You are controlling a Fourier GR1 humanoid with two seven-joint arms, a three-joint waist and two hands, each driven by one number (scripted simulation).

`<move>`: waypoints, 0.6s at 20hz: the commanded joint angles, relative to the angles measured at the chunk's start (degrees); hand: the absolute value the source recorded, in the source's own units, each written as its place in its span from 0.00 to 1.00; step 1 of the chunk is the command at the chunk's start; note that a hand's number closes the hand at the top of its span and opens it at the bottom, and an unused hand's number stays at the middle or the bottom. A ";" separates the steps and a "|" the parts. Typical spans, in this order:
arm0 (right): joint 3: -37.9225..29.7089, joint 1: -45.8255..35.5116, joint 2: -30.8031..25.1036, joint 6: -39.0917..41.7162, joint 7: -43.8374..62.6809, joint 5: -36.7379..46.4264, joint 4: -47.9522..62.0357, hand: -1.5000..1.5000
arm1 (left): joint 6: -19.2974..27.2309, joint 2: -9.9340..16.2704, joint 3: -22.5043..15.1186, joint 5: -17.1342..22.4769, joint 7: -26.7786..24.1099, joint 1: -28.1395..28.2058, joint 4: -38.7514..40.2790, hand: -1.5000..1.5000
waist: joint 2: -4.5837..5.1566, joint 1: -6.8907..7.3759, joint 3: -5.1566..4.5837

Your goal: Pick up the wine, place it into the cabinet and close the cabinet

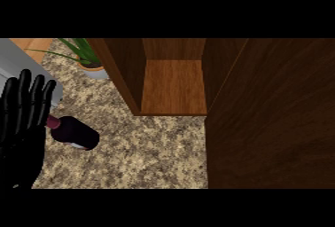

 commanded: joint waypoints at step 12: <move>3.62 11.18 -3.51 11.22 8.51 -14.17 -7.96 0.00 | 35.35 -3.33 14.52 -7.30 9.23 -13.66 13.14 0.00 | 0.08 -1.49 0.41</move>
